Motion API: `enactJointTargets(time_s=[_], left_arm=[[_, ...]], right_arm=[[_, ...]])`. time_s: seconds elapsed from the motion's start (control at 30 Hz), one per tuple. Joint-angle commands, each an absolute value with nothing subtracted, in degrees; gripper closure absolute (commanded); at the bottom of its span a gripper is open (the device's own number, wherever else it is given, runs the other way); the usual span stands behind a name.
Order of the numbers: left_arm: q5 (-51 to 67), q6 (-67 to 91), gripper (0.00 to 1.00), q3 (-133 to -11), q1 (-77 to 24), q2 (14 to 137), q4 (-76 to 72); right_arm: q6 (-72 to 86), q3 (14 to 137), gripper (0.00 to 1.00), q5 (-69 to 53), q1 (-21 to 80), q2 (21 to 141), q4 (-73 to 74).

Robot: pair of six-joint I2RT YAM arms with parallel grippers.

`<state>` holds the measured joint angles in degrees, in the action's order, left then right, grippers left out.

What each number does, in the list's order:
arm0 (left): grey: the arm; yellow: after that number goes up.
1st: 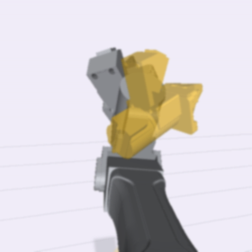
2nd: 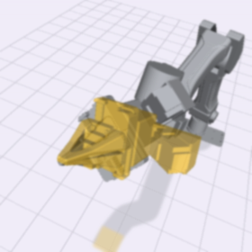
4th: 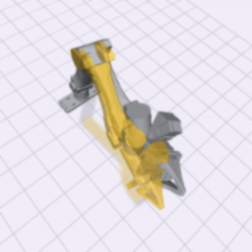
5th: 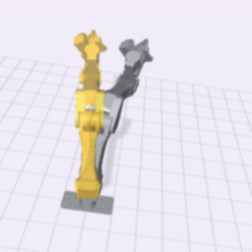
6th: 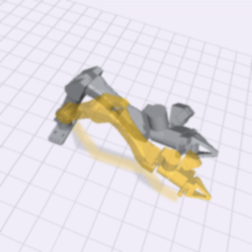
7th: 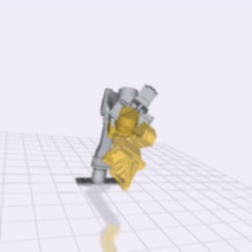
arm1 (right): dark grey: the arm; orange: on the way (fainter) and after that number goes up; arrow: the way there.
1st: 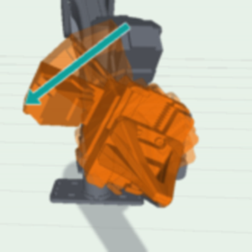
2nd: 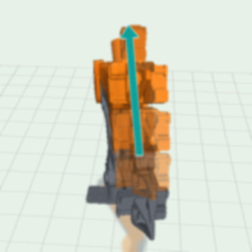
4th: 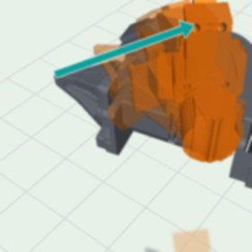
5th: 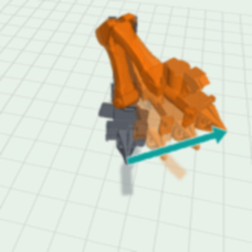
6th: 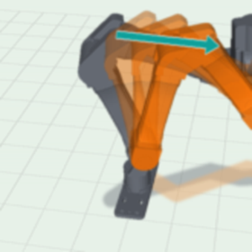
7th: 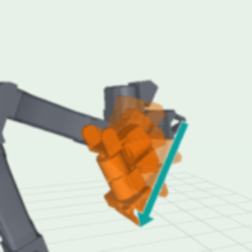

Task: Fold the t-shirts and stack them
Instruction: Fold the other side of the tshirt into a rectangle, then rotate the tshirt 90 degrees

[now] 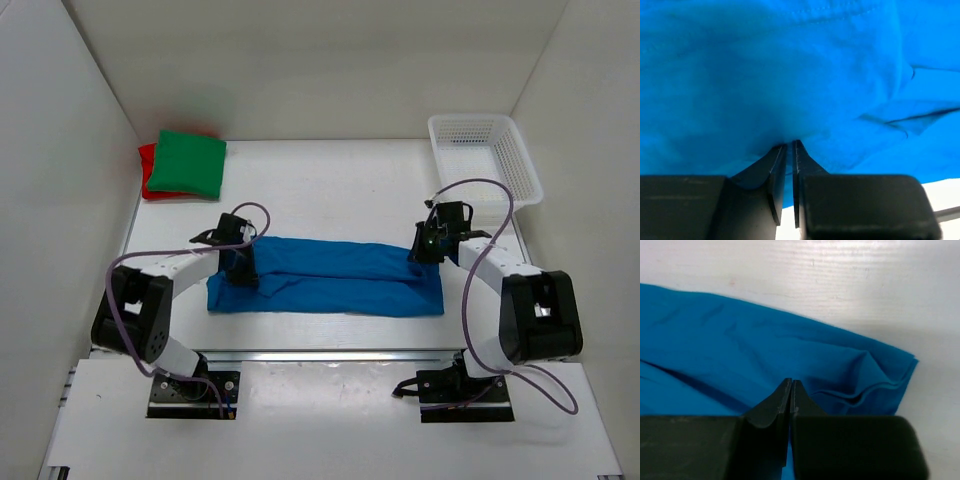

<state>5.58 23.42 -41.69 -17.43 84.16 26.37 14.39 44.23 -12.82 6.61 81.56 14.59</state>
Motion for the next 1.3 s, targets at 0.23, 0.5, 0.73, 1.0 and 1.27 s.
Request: enactJointTargets(time_s=[0.23,0.5,0.73,1.0,1.27], left_arm=[[3.5,22.1,0.78,-66.9,-17.3,110.3,26.8],[6.1,18.8,0.8,-126.2,-17.5,143.0,50.2],[11.3,21.4,0.81,-148.4,-18.5,158.5,56.8],[14.8,26.4,0.82,-147.7,-13.5,159.9,48.3],[19.2,27.0,0.78,-148.2,-12.4,154.6,42.9]], right_arm=[[19.9,48.4,1.0,-6.2,2.9,90.7,19.9],[38.8,41.9,0.99,-2.8,20.3,84.7,22.9],[59.0,29.9,1.0,-0.4,38.3,75.6,5.0],[55.9,24.3,1.0,-8.2,33.0,72.0,3.3],[34.7,31.2,0.98,-12.8,35.6,72.2,-1.0]])
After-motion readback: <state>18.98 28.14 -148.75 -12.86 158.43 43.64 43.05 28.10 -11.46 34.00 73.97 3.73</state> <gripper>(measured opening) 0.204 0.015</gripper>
